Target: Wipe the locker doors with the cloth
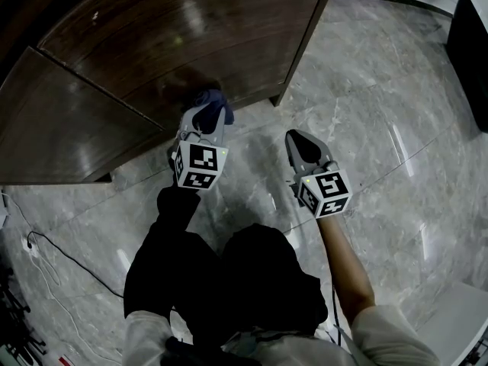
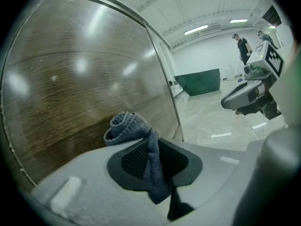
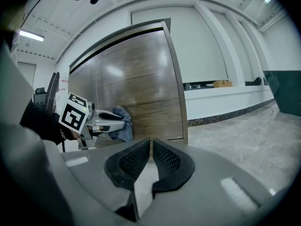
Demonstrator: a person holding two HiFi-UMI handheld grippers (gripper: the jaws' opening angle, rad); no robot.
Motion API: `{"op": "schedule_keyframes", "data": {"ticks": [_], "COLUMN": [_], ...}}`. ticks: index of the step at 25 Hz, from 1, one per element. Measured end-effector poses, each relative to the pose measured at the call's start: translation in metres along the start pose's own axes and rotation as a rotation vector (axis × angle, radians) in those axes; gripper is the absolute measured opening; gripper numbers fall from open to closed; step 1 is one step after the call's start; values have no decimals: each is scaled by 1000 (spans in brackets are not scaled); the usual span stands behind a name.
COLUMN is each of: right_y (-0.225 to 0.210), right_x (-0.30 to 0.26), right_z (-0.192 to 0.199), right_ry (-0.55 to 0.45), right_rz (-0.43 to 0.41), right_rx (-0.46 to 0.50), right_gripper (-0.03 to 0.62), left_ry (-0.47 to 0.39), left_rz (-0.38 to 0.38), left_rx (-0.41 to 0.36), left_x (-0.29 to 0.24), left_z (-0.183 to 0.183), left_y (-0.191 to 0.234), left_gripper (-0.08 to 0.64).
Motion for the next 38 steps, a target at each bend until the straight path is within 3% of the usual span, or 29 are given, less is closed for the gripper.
{"op": "schedule_keyframes", "data": {"ticks": [10,33,38], "right_y": [-4,-2,-5], "right_x": [0,12,15], "right_z": [1,-13,-12], "right_ry": [-2,-48,-54], "right_rz": [3,9,13], "right_rx": [8,5,-4], "right_gripper": [25,25,25], "left_ry": [8,-207,-261], "left_rz": [23,-61,-88], "left_rx": [-12,-34,-4], "left_x": [-5,28,37], "left_z": [-4,-130,-165], "left_y": [-7,33,43], "left_gripper": [67,67,67]}}
Point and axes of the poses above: the fingertips, and each gripper's own axes: x backward along the fingers, y to its left, z out of its underside, the point moved 6 cm from there along x, backward along the fingers, and after that the axes turned 8 degrees about -z, right-handed, at the moved point
